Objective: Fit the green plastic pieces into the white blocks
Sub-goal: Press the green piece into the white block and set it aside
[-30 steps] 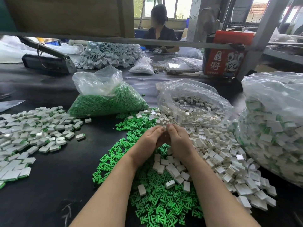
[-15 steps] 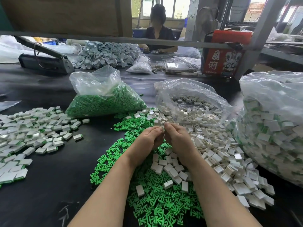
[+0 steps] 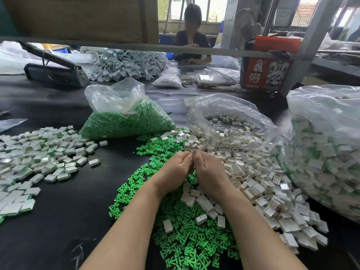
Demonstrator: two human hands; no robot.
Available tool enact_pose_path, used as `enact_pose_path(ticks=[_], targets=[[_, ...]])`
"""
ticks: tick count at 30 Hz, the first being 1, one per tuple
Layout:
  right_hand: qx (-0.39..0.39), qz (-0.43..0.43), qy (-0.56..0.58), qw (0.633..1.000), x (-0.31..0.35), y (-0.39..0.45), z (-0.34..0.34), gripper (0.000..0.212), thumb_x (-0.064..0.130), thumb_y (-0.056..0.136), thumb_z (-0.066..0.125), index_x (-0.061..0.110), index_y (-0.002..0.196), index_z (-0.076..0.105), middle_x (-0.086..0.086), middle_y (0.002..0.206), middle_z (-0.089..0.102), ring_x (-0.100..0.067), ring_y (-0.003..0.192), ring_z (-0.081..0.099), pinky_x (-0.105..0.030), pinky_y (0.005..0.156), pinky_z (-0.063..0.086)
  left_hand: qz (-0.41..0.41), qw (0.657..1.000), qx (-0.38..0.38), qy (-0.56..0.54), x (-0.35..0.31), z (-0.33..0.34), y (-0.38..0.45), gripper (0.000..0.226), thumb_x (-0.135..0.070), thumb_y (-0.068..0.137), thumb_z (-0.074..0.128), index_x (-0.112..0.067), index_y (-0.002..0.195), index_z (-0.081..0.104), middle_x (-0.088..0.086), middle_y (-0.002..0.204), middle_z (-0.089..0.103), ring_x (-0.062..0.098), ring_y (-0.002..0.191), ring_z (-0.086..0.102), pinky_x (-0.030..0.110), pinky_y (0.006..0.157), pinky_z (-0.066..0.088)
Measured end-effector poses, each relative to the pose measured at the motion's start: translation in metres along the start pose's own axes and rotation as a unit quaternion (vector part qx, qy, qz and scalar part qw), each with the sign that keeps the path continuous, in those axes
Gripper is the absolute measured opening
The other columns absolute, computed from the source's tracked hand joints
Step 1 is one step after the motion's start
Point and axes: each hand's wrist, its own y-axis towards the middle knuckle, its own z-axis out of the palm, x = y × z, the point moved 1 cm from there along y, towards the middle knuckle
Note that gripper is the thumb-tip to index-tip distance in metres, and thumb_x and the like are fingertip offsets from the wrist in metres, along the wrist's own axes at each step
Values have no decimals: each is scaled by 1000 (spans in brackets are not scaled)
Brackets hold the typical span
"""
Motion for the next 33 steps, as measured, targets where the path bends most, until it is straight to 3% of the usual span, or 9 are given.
enact_pose_path(ticks=[6,9,13,17,22,24,26,29,33], targets=[[-11,-10,-6,1000,-2,1,-1,45,43,94,21,24,70,55,0,71,62,-16,67,56,-34,61,43,18,999,-5,51,-4,3,-3,24,-29,99,39,-36,96,62,-26,93,70,-12,96,62,9,89,47],[-13,-8,10,1000,-3,-1,0,46,43,94,23,22,71,58,0,71,62,-15,67,56,-35,62,44,21,999,5,39,-3,2,-3,23,-29,100,39,-33,99,62,-24,95,72,-9,99,63,9,86,47],[16,50,233,971,-1,3,0,46,39,97,29,10,73,56,-4,66,55,-20,62,49,-39,60,41,7,997,0,-83,4,0,-1,25,-22,104,40,-11,109,62,0,104,70,9,103,66,20,88,50],[-22,75,375,924,-2,7,-6,43,16,105,27,13,64,40,10,46,40,-5,43,34,-17,45,31,29,996,-24,-81,2,-1,-1,24,-24,103,43,-14,94,62,-5,85,63,9,89,59,23,87,51],[-42,90,385,917,-1,9,-10,47,24,106,30,10,64,47,8,46,42,-7,42,35,-21,44,29,92,993,-52,-52,-16,-1,-9,23,-31,100,46,-26,101,68,-23,78,65,-8,59,56,5,55,45],[-17,88,391,916,2,7,-12,56,35,106,27,4,68,55,3,50,51,-9,45,42,-20,46,35,100,992,-55,-46,-19,0,-9,24,-32,100,47,-38,109,69,-20,90,68,4,61,60,19,62,54],[28,78,395,915,7,4,-13,66,45,104,23,-3,82,63,-5,59,59,-13,54,51,-21,53,42,95,993,-64,-2,-19,1,-8,26,-38,97,49,-51,111,66,-6,106,63,14,75,57,40,78,51],[60,79,420,902,12,1,-14,69,50,101,27,-8,109,63,-38,91,59,-30,78,54,-39,72,44,93,994,-56,-9,-20,3,-7,27,-37,95,51,-57,105,67,6,109,57,-2,82,59,19,72,50],[52,100,471,875,19,-1,-19,66,51,95,40,-8,115,61,-43,114,54,-36,94,56,-51,89,43,110,991,-76,-29,-20,5,-3,21,-28,94,55,-37,103,72,2,96,68,4,81,65,17,67,51]])
